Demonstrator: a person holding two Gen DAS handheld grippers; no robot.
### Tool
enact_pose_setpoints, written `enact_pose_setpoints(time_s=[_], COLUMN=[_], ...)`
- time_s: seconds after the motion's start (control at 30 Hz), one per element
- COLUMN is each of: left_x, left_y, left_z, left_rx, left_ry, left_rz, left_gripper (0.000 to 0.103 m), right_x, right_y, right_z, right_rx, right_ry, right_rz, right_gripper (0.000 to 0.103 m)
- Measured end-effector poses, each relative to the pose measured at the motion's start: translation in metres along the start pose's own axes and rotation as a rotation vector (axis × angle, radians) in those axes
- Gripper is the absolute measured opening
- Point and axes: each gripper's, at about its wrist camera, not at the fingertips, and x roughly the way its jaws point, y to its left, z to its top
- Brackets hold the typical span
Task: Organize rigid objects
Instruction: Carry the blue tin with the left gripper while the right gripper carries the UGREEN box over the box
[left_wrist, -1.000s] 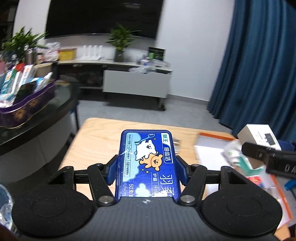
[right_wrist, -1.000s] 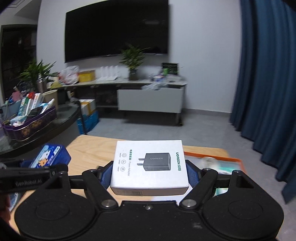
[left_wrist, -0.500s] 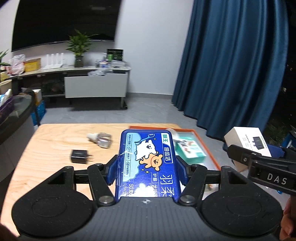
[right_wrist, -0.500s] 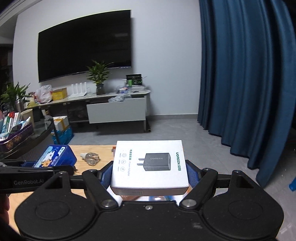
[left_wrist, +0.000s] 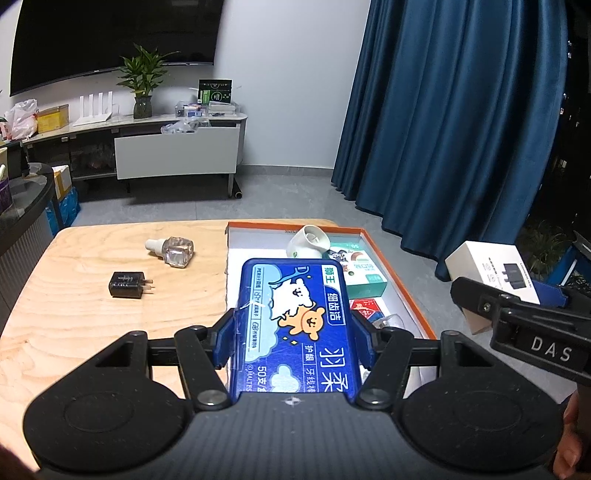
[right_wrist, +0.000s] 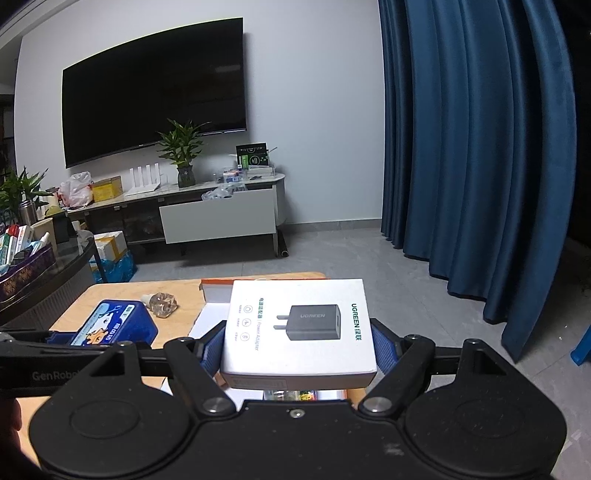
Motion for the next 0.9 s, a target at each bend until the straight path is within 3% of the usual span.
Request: enact_pose_setpoints(time_s=[0.9], left_x=[0.013], left_y=[-0.004], left_z=[-0.011], left_rx=[0.005], left_ry=[0.050], left_rz=[0.002], left_gripper=[0.063], right_x=[0.033], right_y=[0.005], right_z=[-0.012], right_rx=[-0.005], right_ry=[0.072], right_rz=[0.015], right_gripper=[0.092])
